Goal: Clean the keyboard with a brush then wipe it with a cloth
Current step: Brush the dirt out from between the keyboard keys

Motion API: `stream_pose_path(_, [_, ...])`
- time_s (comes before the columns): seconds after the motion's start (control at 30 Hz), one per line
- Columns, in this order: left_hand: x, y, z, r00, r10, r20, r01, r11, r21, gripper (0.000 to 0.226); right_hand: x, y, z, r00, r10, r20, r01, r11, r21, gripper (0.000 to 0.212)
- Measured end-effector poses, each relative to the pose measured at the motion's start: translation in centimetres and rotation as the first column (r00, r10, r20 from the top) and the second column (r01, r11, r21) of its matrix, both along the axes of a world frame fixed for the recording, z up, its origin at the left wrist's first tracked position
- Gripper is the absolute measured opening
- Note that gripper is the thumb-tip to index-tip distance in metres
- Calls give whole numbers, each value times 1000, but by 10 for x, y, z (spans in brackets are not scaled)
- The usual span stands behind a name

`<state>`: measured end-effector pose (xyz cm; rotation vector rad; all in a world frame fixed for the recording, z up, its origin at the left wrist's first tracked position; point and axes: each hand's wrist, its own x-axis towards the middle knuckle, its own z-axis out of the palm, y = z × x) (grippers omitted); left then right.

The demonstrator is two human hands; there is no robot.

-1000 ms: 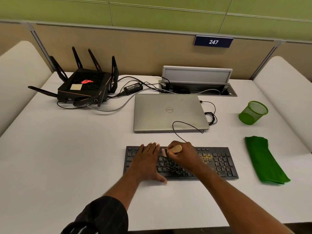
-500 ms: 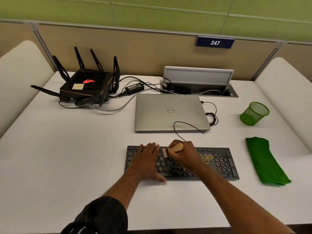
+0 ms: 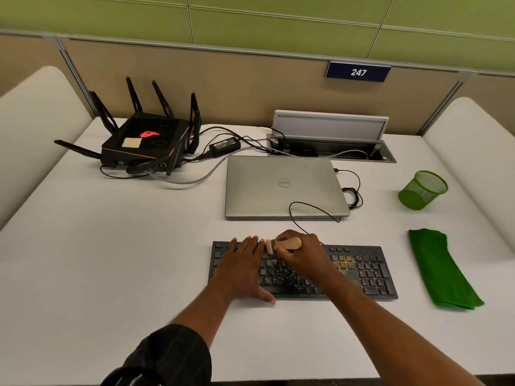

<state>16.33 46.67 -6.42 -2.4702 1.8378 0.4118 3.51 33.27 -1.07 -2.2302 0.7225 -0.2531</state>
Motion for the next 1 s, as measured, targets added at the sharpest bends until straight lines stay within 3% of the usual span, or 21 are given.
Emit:
stream_pose_path(0.17, [5, 4, 0, 1000, 10, -17, -9, 1000, 27, 141, 3, 4, -3, 992, 77, -98, -81, 996, -31, 3])
stream_pose_path(0.37, [9, 7, 3, 1000, 9, -19, -9, 999, 34, 139, 7, 0, 3, 999, 14, -42, -13, 1000, 8, 3])
stream_pose_path(0.87, [22, 14, 2, 1000, -6, -22, 7, 998, 60, 143, 8, 6, 3, 991, 29, -134, -31, 999, -15, 4])
stream_pose_path(1.0, [28, 16, 5, 1000, -14, 4, 14, 997, 70, 143, 13, 8, 8, 997, -20, -73, 21, 1000, 16, 5])
